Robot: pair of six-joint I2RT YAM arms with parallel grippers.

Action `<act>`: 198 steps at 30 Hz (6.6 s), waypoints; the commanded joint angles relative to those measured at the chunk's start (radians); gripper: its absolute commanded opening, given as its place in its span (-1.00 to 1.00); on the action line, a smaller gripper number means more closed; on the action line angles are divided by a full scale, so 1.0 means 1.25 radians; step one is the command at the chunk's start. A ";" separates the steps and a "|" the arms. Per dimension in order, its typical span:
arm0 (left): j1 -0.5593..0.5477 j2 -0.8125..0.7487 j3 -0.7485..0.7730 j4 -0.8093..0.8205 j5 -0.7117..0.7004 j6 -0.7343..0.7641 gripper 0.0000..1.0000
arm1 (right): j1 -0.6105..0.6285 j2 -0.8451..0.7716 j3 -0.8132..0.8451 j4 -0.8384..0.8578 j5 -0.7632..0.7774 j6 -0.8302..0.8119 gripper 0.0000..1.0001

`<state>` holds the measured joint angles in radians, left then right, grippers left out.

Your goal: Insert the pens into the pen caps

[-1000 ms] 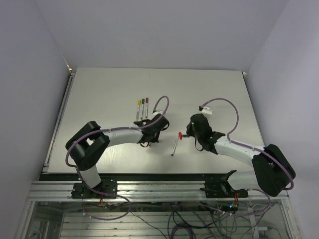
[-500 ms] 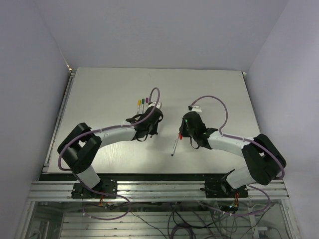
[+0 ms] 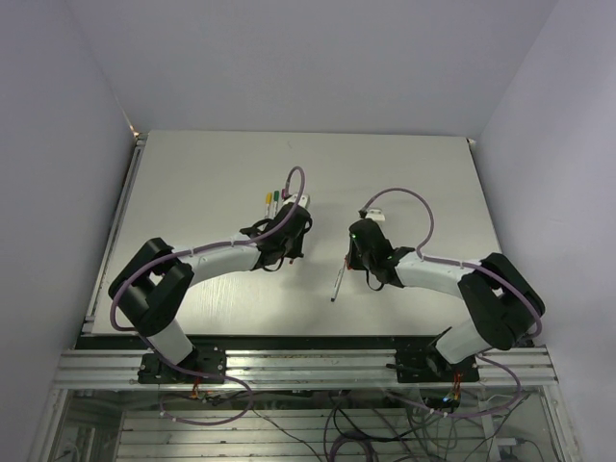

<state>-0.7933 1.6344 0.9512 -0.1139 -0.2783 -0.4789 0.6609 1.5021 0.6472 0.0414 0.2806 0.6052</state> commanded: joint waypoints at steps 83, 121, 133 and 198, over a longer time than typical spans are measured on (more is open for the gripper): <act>0.042 -0.137 -0.072 0.453 0.424 0.008 -0.86 | -0.092 -0.072 -0.074 0.925 -0.065 -0.003 -1.00; 0.042 -0.138 -0.088 0.457 0.401 0.010 -0.86 | -0.092 -0.064 -0.062 0.902 -0.094 -0.075 -1.00; 0.042 -0.144 -0.098 0.467 0.399 0.007 -0.86 | -0.091 -0.075 -0.046 0.881 -0.092 -0.097 -1.00; 0.110 -0.190 -0.120 0.686 0.321 -0.097 -0.86 | -0.040 -0.054 -0.077 0.537 -0.407 -0.076 -1.00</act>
<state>-0.7094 1.4738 0.7597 0.5209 0.2169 -0.6056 0.5701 1.3941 0.5884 0.9226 -0.0963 0.5259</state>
